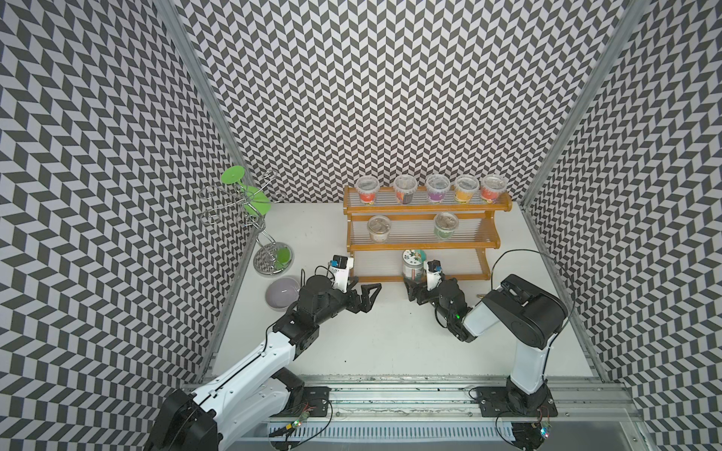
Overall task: Place the seed container on the shelf
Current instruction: Place the seed jar on the shelf.
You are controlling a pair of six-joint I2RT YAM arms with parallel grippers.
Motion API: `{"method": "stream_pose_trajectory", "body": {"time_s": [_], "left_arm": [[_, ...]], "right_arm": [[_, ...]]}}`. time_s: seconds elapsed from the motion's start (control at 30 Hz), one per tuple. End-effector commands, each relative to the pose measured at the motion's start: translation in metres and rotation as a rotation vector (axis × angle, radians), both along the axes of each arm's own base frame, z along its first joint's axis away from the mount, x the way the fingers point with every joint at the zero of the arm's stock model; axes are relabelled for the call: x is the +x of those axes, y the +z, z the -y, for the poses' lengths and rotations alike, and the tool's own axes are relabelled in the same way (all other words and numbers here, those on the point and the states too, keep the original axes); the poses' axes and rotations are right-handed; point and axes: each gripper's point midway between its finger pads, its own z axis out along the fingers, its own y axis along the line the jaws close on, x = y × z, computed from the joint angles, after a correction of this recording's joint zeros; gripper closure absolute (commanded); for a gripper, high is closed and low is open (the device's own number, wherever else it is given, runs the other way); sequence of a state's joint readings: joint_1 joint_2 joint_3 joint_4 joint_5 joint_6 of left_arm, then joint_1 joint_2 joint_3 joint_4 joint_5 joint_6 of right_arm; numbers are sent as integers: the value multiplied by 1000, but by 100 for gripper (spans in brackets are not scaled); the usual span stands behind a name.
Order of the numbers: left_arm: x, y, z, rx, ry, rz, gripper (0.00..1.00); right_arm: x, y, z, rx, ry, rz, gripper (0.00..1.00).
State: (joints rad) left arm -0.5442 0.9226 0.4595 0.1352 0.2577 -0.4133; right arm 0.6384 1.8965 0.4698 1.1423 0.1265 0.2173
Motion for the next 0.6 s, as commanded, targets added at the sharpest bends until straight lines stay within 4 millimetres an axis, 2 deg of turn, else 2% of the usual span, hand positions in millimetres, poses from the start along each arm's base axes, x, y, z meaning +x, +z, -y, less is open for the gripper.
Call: {"method": "stream_pose_trajectory", "body": {"time_s": [0.0, 0.13, 0.57], "left_arm": [[-2, 4, -1, -8, -9, 17, 3], [-3, 4, -1, -6, -9, 18, 3], [-2, 2, -3, 2, 0, 15, 2]], "right_arm": [[5, 22, -2, 82, -13, 59, 15], [18, 25, 0, 100, -55, 73, 21], [48, 24, 2, 135, -128, 44, 28]]}}
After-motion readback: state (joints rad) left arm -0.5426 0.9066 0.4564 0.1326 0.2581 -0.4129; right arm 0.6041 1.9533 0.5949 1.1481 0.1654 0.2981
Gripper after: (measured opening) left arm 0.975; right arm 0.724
